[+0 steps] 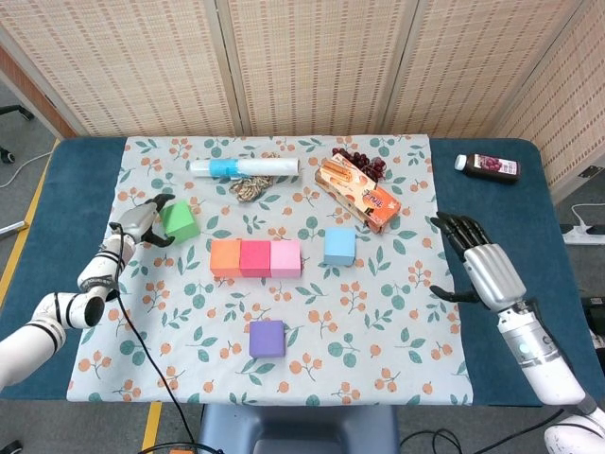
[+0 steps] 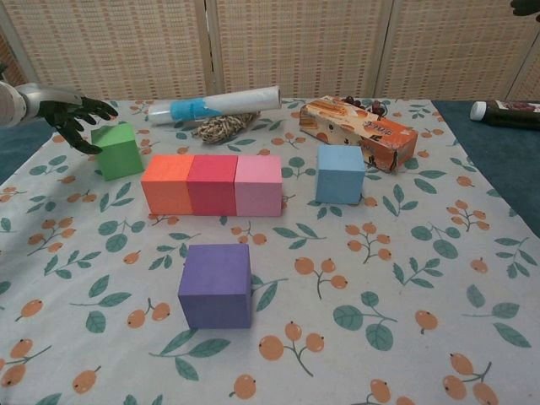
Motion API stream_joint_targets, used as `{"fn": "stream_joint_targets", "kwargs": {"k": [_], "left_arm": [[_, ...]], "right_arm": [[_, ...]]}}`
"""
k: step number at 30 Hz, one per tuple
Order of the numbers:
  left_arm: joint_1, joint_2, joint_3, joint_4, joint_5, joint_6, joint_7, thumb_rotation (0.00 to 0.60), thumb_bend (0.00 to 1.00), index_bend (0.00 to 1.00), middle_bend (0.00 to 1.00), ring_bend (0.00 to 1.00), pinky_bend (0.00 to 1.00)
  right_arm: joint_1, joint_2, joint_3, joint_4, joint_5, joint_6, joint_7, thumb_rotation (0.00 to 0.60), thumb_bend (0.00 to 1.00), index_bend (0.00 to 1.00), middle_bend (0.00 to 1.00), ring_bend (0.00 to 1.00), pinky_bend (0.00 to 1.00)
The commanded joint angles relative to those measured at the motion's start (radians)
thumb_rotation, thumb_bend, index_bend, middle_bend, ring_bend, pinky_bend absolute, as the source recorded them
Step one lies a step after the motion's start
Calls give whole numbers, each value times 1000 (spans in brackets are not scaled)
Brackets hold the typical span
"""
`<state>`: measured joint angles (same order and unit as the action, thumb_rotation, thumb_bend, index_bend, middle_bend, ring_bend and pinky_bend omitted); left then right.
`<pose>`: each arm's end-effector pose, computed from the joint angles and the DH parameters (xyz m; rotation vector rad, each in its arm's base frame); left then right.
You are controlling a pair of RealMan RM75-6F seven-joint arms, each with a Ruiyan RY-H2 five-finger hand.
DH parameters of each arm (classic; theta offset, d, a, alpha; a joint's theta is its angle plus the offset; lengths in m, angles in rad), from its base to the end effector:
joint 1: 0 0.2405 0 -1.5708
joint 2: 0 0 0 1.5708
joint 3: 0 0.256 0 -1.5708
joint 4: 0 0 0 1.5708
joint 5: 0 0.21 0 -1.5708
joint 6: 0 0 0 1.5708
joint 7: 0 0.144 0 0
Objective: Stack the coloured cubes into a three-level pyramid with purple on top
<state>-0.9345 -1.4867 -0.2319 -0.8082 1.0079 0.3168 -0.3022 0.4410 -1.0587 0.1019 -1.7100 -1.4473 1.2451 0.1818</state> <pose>-0.2416 0.4798 0.0651 -1.5368 -1.4093 -0.6884 -0.2250 -0.2839 0.1468 1.6076 -1.0172 1.1751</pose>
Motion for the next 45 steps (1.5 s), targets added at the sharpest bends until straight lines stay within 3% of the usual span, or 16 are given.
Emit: {"fn": "stream_joint_targets", "kwargs": {"k": [1, 8, 12, 17, 22, 28, 37, 41, 45], "left_arm": [[-25, -55, 1, 84, -26, -27, 17, 600, 359, 0, 0, 0, 113], [-45, -121, -1, 184, -30, -21, 50, 600, 354, 27, 27, 21, 155], [-53, -156, -2, 241, -31, -23, 67, 600, 349, 116, 112, 115, 226], [-51, -184, -22, 290, -30, -7, 58, 600, 342, 310, 298, 286, 333], [-29, -158, -36, 253, 39, 71, 11, 600, 341, 395, 420, 400, 424], [8, -47, -30, 91, 179, 216, -84, 600, 340, 386, 411, 391, 394], [50, 163, 26, -296, 409, 424, -183, 600, 340, 374, 398, 374, 368], [52, 185, 37, -348, 432, 438, -185, 600, 340, 371, 393, 372, 330], [43, 221, 63, -512, 483, 463, -83, 600, 341, 363, 390, 370, 315]], "right_arm": [[-3, -6, -1, 12, -1, -5, 10, 600, 79, 0, 17, 0, 0], [-12, -16, 3, 39, -4, -9, 37, 600, 79, 0, 17, 0, 0], [-17, -18, 6, 45, -1, -11, 42, 600, 79, 0, 17, 0, 0], [-26, -21, 10, 48, 4, -7, 45, 600, 79, 0, 17, 0, 0], [-36, -21, 15, 42, 8, 3, 39, 600, 79, 0, 17, 0, 0], [-52, -18, 23, 26, 9, 26, 31, 600, 79, 0, 17, 0, 0], [-91, -11, 13, -9, -10, 71, 21, 600, 78, 0, 16, 0, 0], [-98, -10, 11, -14, -15, 79, 18, 600, 79, 0, 17, 0, 0], [-125, -2, -4, -37, -36, 109, 19, 600, 79, 0, 17, 0, 0]]}}
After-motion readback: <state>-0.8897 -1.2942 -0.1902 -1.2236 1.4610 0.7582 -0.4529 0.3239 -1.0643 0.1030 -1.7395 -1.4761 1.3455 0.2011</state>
